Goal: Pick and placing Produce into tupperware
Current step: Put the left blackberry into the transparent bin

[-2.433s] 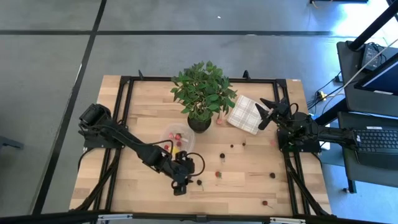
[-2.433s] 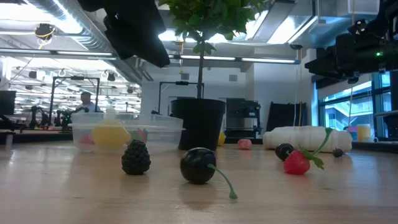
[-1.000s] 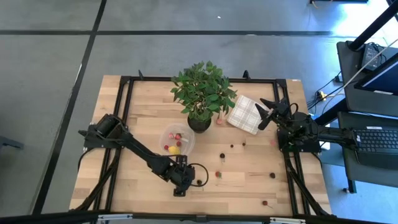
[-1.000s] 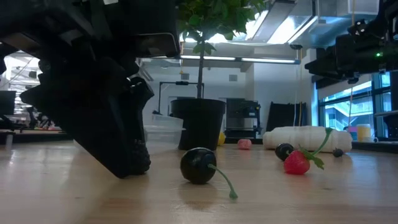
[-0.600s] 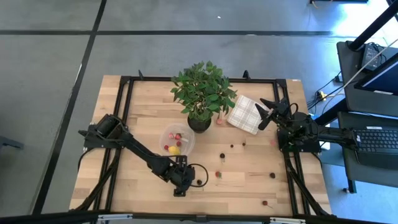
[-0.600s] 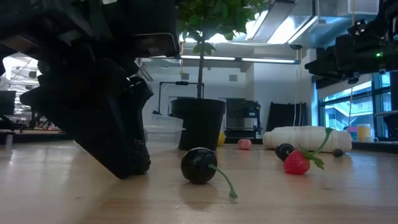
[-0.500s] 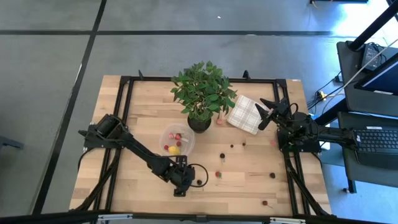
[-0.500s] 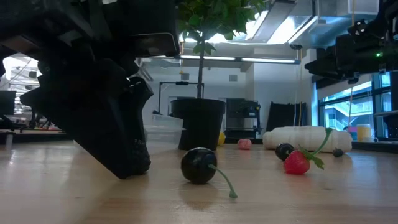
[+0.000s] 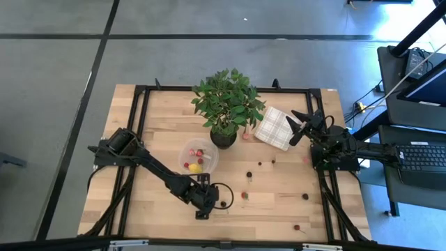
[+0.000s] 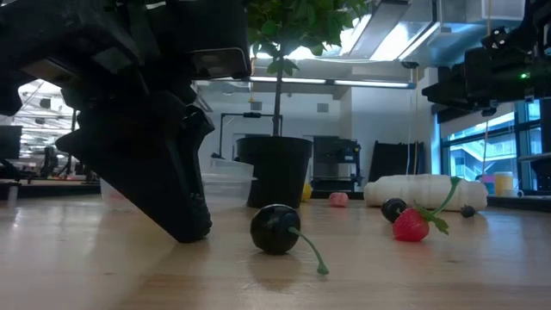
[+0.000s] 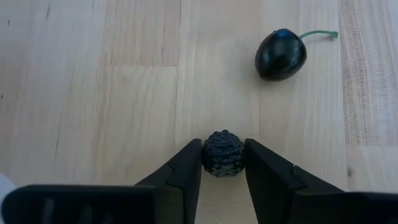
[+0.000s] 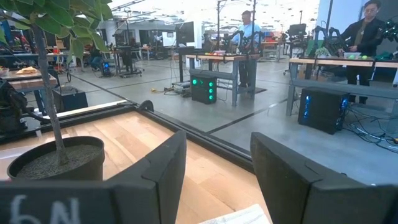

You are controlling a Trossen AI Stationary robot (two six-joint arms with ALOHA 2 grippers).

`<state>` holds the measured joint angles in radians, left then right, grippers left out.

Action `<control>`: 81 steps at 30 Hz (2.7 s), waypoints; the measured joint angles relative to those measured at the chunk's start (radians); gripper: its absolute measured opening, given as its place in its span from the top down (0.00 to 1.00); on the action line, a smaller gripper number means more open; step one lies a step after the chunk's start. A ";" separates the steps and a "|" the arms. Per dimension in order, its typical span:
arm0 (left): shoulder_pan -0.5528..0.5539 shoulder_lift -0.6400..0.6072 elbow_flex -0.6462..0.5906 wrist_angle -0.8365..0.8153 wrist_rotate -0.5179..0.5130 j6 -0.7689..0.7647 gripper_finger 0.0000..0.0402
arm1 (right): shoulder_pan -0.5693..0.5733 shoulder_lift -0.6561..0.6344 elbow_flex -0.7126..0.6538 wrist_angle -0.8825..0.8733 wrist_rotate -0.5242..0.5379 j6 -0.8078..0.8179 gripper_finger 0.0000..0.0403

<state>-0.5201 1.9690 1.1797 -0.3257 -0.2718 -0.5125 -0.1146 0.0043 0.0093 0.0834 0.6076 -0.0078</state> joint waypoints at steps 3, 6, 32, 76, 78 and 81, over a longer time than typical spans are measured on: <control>0.000 0.000 0.000 0.000 0.000 0.000 0.77 | 0.000 0.000 0.000 0.000 0.000 0.000 0.55; 0.000 0.000 0.000 0.000 0.000 0.000 0.76 | 0.000 0.000 0.000 0.000 0.000 0.000 0.55; 0.008 -0.045 0.289 -0.700 -0.064 -0.031 0.77 | 0.000 0.000 0.000 0.000 0.000 0.003 0.55; 0.357 -0.496 -0.349 -0.230 -0.002 -0.002 0.75 | 0.000 0.000 0.000 0.000 0.000 0.001 0.55; 0.357 -0.496 -0.349 -0.230 -0.002 -0.002 0.75 | 0.000 0.000 0.000 0.000 0.000 0.000 0.55; 0.356 -0.496 -0.349 -0.230 -0.002 -0.002 0.75 | 0.000 0.000 0.000 0.000 0.000 0.000 0.55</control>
<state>-0.1638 1.4734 0.8310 -0.5560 -0.2741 -0.5144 -0.1150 0.0040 0.0093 0.0837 0.6075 -0.0078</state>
